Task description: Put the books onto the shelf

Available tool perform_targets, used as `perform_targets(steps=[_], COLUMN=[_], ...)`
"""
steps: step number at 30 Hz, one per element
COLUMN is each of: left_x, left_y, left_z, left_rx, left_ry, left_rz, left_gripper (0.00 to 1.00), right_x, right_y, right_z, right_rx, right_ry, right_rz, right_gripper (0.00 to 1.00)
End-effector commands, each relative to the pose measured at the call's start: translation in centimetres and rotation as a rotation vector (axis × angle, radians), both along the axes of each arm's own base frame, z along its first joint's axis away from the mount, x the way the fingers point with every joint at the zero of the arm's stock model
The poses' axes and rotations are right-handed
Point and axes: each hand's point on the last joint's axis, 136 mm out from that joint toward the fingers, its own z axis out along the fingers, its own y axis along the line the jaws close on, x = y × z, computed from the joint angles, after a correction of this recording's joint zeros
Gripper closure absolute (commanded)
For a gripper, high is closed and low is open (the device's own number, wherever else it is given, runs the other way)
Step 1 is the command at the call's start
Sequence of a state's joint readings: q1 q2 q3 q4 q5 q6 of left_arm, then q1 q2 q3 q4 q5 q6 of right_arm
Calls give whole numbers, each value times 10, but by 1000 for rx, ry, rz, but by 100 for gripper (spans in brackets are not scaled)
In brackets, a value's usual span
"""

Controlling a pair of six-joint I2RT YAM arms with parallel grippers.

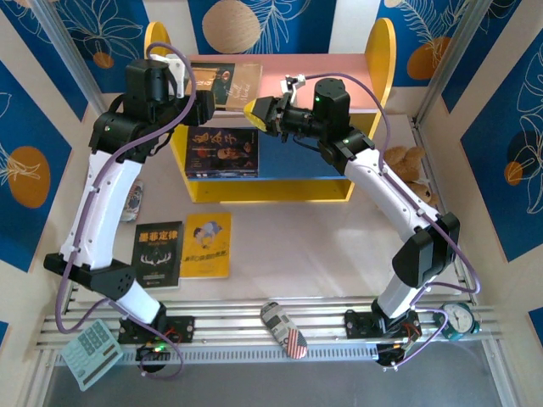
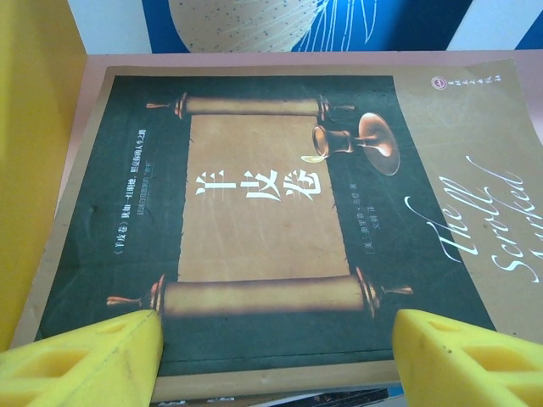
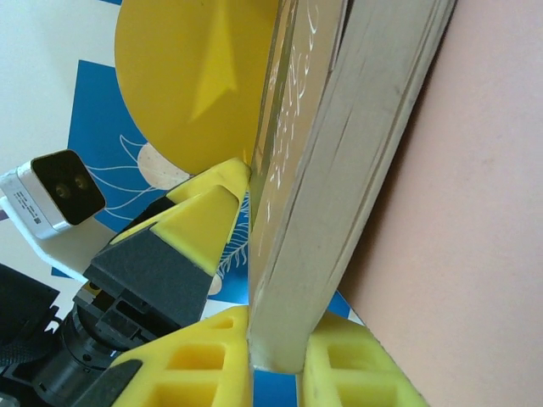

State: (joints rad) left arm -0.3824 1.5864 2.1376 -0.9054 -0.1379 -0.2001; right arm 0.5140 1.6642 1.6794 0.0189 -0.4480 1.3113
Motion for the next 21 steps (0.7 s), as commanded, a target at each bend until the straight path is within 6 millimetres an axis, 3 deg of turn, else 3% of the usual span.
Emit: perform_targets(steps=[1,12,21], left_x=[-11,-19,-21], left_y=[8,13,11], left_z=[11,26,24], left_rx=[6,-9,-4], left_ry=[-27,-70,-64], left_rz=[-3,6,-7], left_gripper=[28,28,28], right_x=[29,13,13], right_y=[-10,-13,-25], right_z=[-50,-41,-37], right_rx=[-80,-145,-152], right_ry=[121,38,16], right_rz=[-107,-1,9], right_gripper=[86,91,92])
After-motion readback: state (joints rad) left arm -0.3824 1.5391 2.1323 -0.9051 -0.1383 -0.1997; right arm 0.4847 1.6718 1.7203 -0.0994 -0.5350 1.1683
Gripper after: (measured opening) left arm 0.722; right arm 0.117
